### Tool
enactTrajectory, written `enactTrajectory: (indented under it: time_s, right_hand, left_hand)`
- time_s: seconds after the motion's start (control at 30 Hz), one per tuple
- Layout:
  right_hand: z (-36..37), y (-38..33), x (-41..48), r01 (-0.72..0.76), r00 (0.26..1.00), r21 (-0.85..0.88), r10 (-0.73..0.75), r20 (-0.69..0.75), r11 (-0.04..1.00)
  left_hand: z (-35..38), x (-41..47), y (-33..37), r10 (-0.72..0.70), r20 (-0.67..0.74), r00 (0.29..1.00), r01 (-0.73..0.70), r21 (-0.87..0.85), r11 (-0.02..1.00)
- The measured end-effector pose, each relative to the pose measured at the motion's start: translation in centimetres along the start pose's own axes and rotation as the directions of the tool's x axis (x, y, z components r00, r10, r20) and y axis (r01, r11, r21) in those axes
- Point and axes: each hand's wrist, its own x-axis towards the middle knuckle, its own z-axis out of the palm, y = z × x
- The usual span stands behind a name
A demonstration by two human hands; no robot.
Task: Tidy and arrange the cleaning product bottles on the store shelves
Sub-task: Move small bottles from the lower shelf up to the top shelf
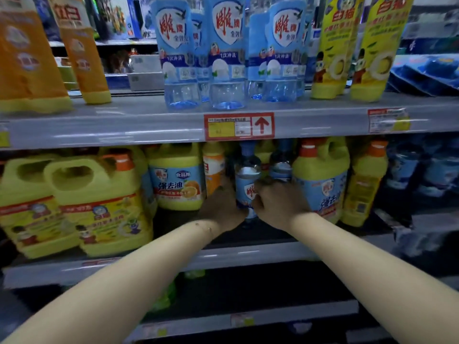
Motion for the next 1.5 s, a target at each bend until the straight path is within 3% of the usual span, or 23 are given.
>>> enactTrajectory:
  time_s: [0.13,0.2,0.4,0.5,0.6,0.77,0.97,1.13,1.3,1.5]
  right_hand:
    - [0.7,0.2,0.4,-0.084,0.996,0.067,0.082,0.025,0.994]
    - [0.8,0.4,0.7,-0.110,0.994,0.103,0.109,0.011,0.989]
    - [0.9,0.2,1.6,-0.129,0.992,0.200,0.129,0.011,0.971]
    - [1.8,-0.5,2.5,-0.135,0.991,0.249,0.134,0.018,0.959]
    - [3.2,-2.1,4.0,-0.142,0.988,0.404,0.154,0.004,0.904]
    - [5.5,-5.6,7.2,-0.246,0.958,0.715,0.277,0.076,0.655]
    - [7.7,-7.0,9.5,-0.385,0.897,0.831,0.373,0.236,0.401]
    - [8.5,-6.8,9.8,-0.386,0.879,0.839,0.429,0.208,0.384]
    - [7.7,-5.5,8.7,-0.369,0.899,0.871,0.363,0.246,0.324]
    - [6.3,-4.7,5.8,-0.293,0.935,0.891,0.299,0.191,0.346]
  left_hand:
    - [2.2,2.3,0.3,-0.065,-0.064,0.996,0.037,-0.363,0.931]
    - [3.0,3.3,0.2,-0.131,-0.115,0.985,0.073,-0.411,0.909]
    - [3.0,2.9,-1.3,-0.091,-0.170,0.981,-0.013,-0.526,0.850]
    - [1.4,1.3,-3.5,-0.109,-0.177,0.978,-0.001,-0.530,0.848]
    - [-0.4,-0.3,-5.4,-0.166,-0.189,0.968,0.043,-0.526,0.850]
    - [-2.9,-2.0,-7.8,-0.210,-0.192,0.959,0.070,-0.555,0.829]
    - [-4.3,-2.6,-9.6,-0.286,-0.152,0.946,0.142,-0.599,0.788]
    - [-4.2,-2.1,-9.3,-0.340,-0.139,0.930,0.177,-0.642,0.746]
    - [-4.0,-1.5,-8.6,-0.360,-0.156,0.920,0.179,-0.650,0.739]
    - [-4.4,-1.9,-9.1,-0.373,-0.103,0.922,0.173,-0.753,0.635]
